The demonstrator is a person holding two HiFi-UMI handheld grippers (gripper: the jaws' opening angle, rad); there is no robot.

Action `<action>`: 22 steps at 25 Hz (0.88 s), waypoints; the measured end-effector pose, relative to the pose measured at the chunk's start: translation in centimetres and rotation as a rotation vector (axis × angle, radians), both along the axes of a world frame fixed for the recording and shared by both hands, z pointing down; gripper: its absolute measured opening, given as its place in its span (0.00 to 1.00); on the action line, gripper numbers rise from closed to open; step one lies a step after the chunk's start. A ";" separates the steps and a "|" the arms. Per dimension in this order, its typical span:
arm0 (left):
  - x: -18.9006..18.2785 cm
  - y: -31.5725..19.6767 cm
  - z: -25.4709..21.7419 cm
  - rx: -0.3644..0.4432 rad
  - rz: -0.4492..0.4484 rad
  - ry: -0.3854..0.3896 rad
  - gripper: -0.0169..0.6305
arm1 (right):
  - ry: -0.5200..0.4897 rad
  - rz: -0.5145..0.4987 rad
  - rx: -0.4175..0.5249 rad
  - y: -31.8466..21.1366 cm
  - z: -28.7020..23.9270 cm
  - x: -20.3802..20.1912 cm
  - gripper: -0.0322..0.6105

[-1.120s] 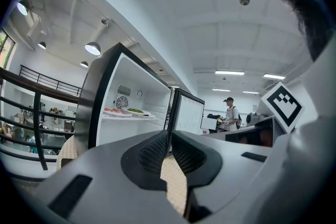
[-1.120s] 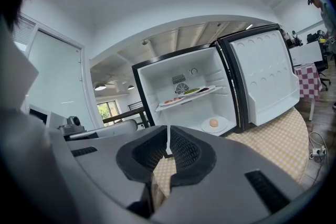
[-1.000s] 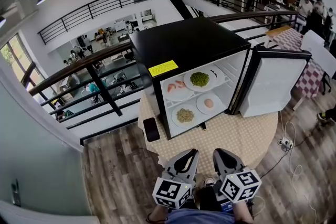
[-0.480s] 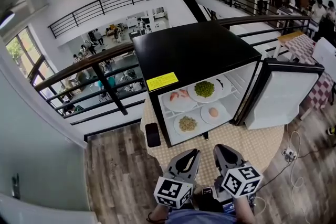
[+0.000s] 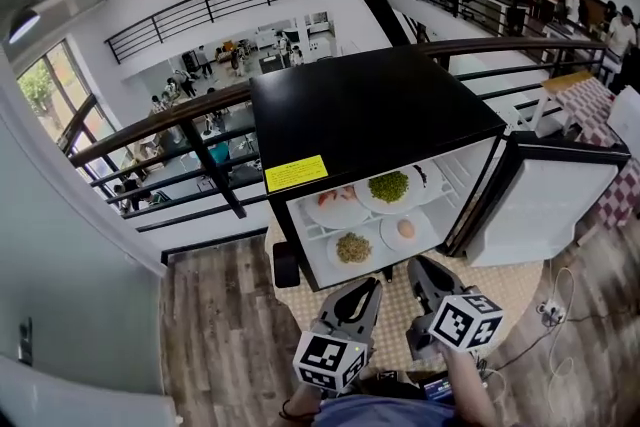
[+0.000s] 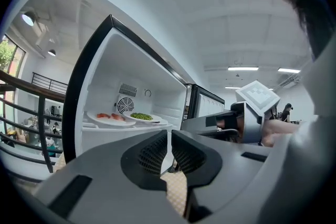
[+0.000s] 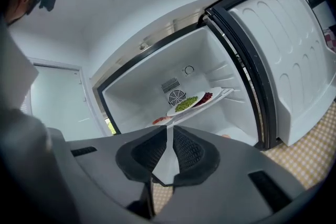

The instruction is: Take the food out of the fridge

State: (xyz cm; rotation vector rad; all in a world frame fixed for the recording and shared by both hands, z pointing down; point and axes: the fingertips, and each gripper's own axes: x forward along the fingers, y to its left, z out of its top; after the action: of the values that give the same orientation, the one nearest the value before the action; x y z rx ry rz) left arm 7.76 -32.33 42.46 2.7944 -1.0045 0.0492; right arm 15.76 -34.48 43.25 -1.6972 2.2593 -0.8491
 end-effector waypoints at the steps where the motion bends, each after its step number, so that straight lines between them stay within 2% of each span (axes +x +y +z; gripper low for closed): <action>1: 0.1 -0.2 0.0 0.002 -0.002 -0.003 0.06 | -0.026 -0.003 -0.002 -0.7 -0.1 0.2 0.10; 6: 0.4 -0.8 0.4 0.000 -0.018 -0.024 0.06 | -0.149 -0.049 -0.001 -4.2 -0.1 0.4 0.20; 10: 0.5 -1.1 0.5 -0.005 -0.037 -0.027 0.06 | -0.207 -0.011 -0.017 -6.8 -0.5 1.1 0.28; 13: 0.5 -1.3 0.4 -0.001 -0.050 -0.031 0.06 | -0.301 0.010 -0.038 -8.5 -0.3 1.5 0.36; 22: 0.1 -1.8 1.0 -0.012 -0.086 -0.058 0.06 | -0.458 0.049 -0.093 -12.4 0.8 2.2 0.38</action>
State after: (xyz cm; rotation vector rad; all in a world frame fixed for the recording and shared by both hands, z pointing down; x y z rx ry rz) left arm 7.87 -34.09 43.44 2.7499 -1.1327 0.1252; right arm 17.91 -46.91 44.06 -1.4037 1.8893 -1.2043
